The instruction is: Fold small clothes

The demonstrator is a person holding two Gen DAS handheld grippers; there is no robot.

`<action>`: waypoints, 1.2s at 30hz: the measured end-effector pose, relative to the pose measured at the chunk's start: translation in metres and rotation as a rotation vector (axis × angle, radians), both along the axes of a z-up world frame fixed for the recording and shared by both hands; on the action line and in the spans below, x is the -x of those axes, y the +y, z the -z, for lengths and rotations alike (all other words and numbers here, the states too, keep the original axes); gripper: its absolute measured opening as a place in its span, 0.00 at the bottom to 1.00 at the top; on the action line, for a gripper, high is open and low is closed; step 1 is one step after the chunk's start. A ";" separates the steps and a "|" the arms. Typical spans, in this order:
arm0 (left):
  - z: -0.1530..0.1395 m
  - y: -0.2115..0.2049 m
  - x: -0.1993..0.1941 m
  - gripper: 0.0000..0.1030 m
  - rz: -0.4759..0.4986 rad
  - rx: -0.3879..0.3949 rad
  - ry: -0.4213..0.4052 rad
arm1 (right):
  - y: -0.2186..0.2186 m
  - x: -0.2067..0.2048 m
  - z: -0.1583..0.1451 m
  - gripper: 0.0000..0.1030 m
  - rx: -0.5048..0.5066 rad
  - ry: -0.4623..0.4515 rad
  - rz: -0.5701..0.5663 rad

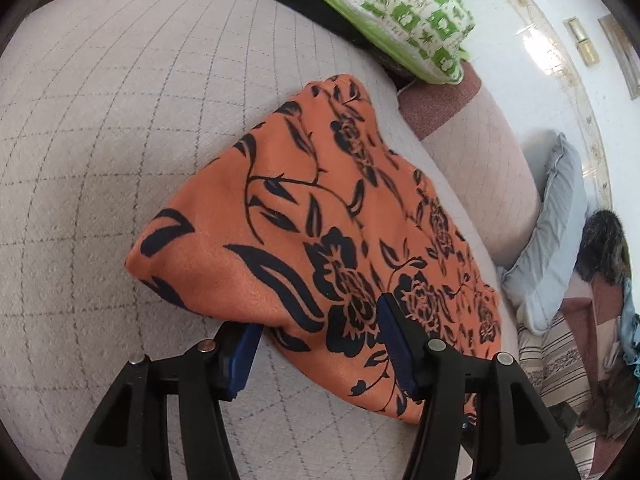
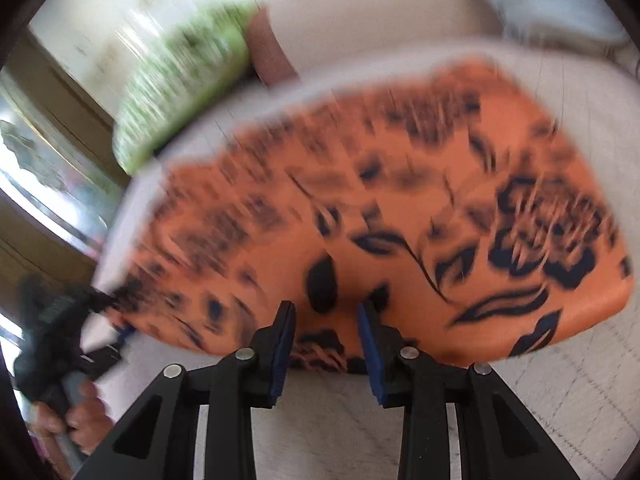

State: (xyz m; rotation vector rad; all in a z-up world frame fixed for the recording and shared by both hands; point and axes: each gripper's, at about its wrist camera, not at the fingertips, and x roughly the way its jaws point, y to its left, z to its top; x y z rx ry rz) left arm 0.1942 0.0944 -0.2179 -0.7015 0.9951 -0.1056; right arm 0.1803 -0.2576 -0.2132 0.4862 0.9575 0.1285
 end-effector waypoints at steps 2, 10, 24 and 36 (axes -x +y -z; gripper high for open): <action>0.006 0.006 -0.002 0.57 -0.022 0.042 0.023 | -0.008 0.003 -0.005 0.35 -0.058 -0.016 0.009; 0.008 0.016 0.001 0.66 -0.042 0.135 0.032 | -0.094 0.034 0.006 0.61 -0.567 0.025 0.145; 0.009 0.032 0.003 0.72 -0.137 0.124 0.016 | -0.125 0.026 0.046 0.64 -0.665 0.038 0.426; 0.016 0.040 -0.005 0.19 -0.119 0.202 0.017 | -0.120 0.019 0.038 0.17 -0.541 -0.011 0.500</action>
